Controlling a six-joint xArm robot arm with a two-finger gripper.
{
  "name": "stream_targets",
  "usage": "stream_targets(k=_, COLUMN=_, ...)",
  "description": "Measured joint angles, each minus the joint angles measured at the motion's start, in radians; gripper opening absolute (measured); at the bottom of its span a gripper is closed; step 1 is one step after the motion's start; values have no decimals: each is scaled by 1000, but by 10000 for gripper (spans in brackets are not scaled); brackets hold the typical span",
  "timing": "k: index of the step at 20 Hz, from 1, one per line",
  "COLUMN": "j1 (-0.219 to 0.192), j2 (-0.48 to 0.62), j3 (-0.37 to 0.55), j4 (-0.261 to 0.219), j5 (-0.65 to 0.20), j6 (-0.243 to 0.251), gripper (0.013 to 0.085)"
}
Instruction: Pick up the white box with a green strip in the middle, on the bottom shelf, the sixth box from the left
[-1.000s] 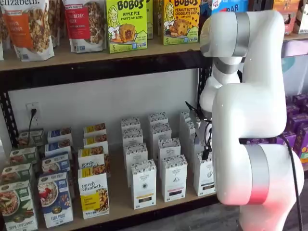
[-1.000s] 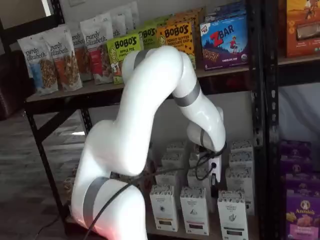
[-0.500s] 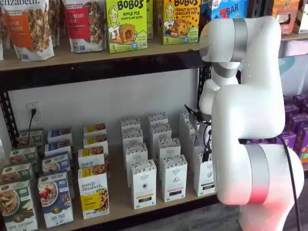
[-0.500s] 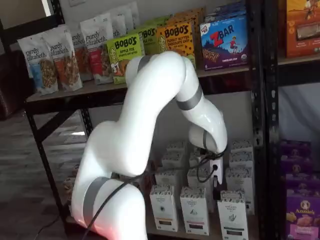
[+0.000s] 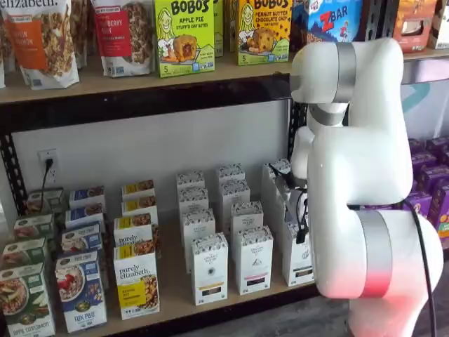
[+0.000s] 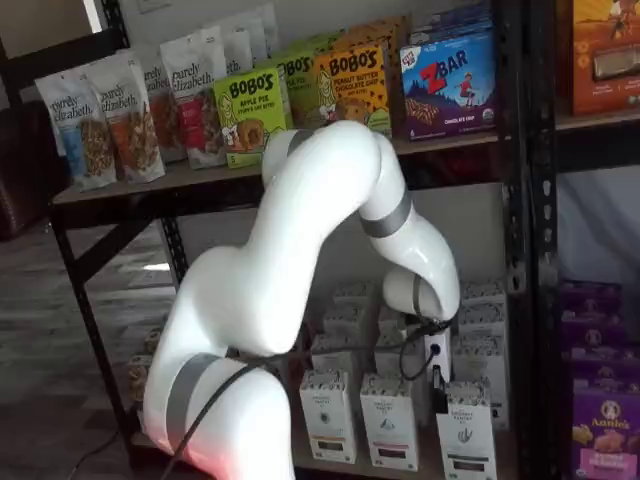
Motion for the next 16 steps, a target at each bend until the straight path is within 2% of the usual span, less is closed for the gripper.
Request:
stream_targets(k=8, j1=-3, j2=74, j3=-53, j4=-60, j5=-29, j6=51, gripper=850)
stream_targets(k=14, j1=-7, j2=95, j3=-55, j4=-133, j5=-52, j6=113, gripper=850)
stream_targets(k=16, j1=-8, j2=102, j3=-49, j4=-141, j5=-77, j6=119, gripper=850)
